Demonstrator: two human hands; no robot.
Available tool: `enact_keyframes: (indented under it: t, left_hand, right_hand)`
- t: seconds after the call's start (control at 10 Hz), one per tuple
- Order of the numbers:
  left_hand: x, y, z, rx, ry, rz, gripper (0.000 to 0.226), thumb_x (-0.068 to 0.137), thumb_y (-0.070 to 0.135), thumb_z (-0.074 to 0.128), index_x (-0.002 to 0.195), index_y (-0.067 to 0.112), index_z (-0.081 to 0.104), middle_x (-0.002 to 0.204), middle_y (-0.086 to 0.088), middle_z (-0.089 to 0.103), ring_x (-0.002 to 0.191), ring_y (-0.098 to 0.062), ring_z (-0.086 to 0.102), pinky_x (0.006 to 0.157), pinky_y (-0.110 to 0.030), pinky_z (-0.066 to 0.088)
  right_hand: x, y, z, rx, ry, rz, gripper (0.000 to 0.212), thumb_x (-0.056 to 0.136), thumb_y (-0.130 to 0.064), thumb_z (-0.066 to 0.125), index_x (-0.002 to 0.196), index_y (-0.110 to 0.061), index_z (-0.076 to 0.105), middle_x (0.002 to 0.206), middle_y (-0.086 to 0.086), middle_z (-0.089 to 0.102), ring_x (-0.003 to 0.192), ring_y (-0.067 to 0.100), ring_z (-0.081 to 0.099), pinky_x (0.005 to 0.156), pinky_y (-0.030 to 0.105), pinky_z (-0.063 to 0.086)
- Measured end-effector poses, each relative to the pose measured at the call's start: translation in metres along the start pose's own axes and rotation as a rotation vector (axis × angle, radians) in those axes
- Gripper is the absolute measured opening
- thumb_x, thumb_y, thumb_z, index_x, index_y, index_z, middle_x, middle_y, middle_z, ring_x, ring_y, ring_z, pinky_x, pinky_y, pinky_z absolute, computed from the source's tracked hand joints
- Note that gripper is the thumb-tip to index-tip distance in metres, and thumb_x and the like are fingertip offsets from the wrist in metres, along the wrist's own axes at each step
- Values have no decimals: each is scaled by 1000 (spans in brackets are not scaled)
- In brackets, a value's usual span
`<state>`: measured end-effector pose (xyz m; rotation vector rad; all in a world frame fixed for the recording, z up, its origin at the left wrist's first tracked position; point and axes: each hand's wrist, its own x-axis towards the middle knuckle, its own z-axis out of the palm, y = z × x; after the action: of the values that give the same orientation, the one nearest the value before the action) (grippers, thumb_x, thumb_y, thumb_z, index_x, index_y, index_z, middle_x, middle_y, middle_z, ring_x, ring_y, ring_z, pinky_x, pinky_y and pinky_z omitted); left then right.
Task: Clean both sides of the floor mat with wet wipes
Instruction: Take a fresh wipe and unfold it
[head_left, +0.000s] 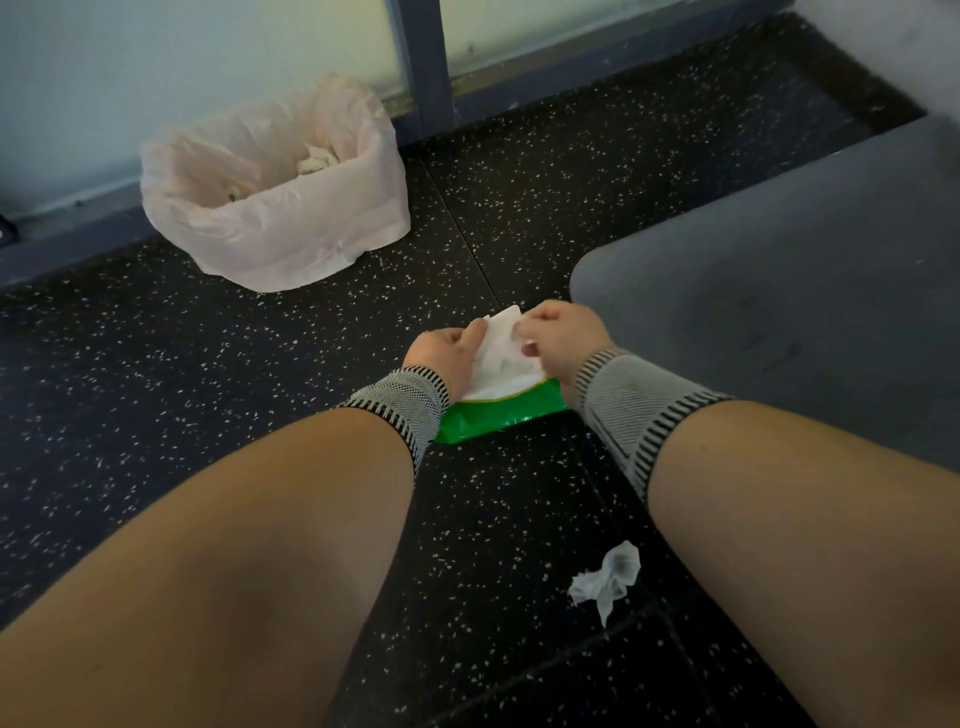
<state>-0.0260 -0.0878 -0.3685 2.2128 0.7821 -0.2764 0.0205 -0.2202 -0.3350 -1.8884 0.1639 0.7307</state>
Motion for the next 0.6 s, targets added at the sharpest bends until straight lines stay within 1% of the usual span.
enact_keyframes:
  t: [0.1, 0.2, 0.3, 0.4, 0.5, 0.6]
  left_hand:
    - [1, -5, 4, -2, -6, 9, 55, 98, 52, 39, 106, 5, 67, 102, -17, 68, 75, -18, 49, 71, -30, 36]
    - [-2, 0, 5, -16, -25, -35, 47, 99, 50, 39, 119, 16, 65, 86, -4, 66, 64, -12, 51, 59, -27, 41]
    - [-14, 5, 7, -59, -60, -110, 42, 97, 53, 41, 132, 35, 55, 78, 9, 62, 51, -3, 48, 44, -19, 41]
    - [-24, 0, 21, 369, -190, 174, 53, 97, 55, 35, 148, 42, 28, 144, -5, 47, 110, -16, 59, 88, -34, 52]
    - [-32, -7, 33, 637, -217, 358, 73, 93, 65, 32, 153, 38, 1, 162, 5, -4, 148, -25, 6, 118, -47, 14]
    - [-35, -15, 43, 851, -151, 457, 78, 97, 48, 40, 151, 29, -13, 161, 2, -18, 148, -26, -9, 117, -54, 6]
  right_hand:
    - [-5, -20, -18, 421, -6, 6, 14, 84, -7, 59, 77, -19, 59, 74, 1, 67, 70, 14, 61, 56, 26, 44]
    - [-2, -42, -33, 659, 39, -36, 12, 91, -17, 54, 78, -19, 56, 78, 1, 64, 71, 13, 61, 61, 28, 51]
    - [-13, -53, -38, 739, 88, -91, 21, 97, -18, 42, 77, -17, 45, 77, 2, 51, 64, 13, 55, 67, 33, 52]
    - [-22, -56, -56, 816, 197, -173, 31, 100, -10, 35, 69, -8, 38, 65, 9, 40, 44, 11, 46, 46, 20, 46]
    - [-35, -66, -76, 722, 300, -219, 35, 99, -5, 33, 65, -12, 33, 61, 7, 29, 38, 8, 36, 37, 15, 33]
    - [-30, -57, -78, 641, 330, -154, 32, 99, -16, 37, 68, -17, 35, 63, 3, 32, 47, 11, 34, 36, 17, 34]
